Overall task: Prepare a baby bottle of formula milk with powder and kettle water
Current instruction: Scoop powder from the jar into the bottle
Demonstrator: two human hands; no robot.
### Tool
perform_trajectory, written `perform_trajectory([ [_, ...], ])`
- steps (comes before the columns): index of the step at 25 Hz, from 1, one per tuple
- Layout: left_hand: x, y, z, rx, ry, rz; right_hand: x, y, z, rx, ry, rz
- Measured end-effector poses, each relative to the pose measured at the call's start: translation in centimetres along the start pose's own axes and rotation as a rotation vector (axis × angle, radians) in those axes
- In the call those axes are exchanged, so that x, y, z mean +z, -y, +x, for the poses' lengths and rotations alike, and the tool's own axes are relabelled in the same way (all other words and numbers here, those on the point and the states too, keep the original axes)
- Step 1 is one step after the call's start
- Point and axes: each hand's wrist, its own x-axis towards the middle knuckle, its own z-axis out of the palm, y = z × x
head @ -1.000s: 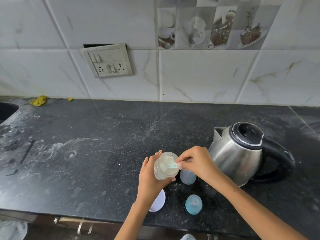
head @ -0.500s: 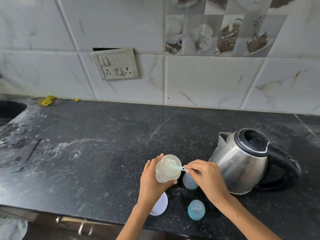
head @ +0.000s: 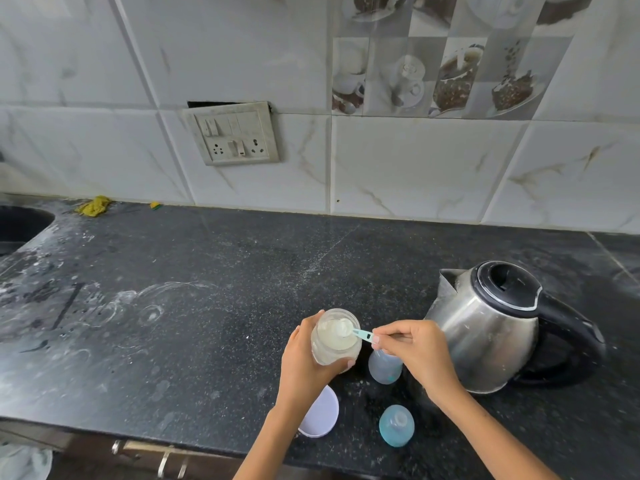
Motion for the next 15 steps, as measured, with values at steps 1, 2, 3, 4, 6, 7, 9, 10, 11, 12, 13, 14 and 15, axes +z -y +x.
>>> perform_trajectory([
  [1, -0.1, 0.2, 0.2, -0.019, 0.022, -0.006, 0.0, 0.2, 0.0, 0.058, 0.01, 0.076],
  [2, -0.2, 0.2, 0.4, -0.027, 0.047, -0.004, 0.1, 0.5, 0.0, 0.103, 0.015, 0.14],
  [3, -0.3, 0.2, 0.5, -0.02, 0.065, 0.007, 0.2, 0.8, -0.1, 0.133, 0.01, 0.185],
  [4, -0.3, 0.2, 0.5, -0.005, 0.076, 0.031, 0.2, 0.9, -0.2, 0.149, 0.001, 0.215],
  [6, -0.2, -0.3, 0.0, 0.039, 0.047, 0.085, -0.1, 1.2, -0.7, 0.165, -0.021, 0.267],
  [7, 0.0, -0.9, -0.6, 0.065, 0.005, 0.087, -0.5, 1.3, -1.2, 0.17, -0.037, 0.295],
  [9, 0.6, -2.5, -1.9, 0.174, -0.088, 0.055, -1.5, 1.2, -2.4, 0.179, -0.096, 0.351],
  [10, 1.2, -3.2, -2.6, 0.252, -0.113, 0.04, -2.3, 1.0, -3.1, 0.192, -0.139, 0.374],
  [11, 1.9, -3.8, -3.3, 0.315, -0.11, 0.027, -3.0, 0.8, -3.7, 0.205, -0.182, 0.392],
  [12, 2.7, -4.4, -3.8, 0.347, -0.077, 0.006, -3.8, 0.6, -4.3, 0.214, -0.218, 0.409],
  [13, 3.5, -4.8, -4.2, 0.351, -0.023, -0.02, -4.6, 0.3, -5.0, 0.218, -0.248, 0.421],
  [14, 4.3, -5.1, -4.3, 0.34, 0.037, -0.05, -5.2, 0.0, -5.5, 0.218, -0.273, 0.428],
  [15, 5.1, -5.3, -4.4, 0.329, 0.094, -0.079, -5.8, -0.2, -6.0, 0.217, -0.298, 0.428],
])
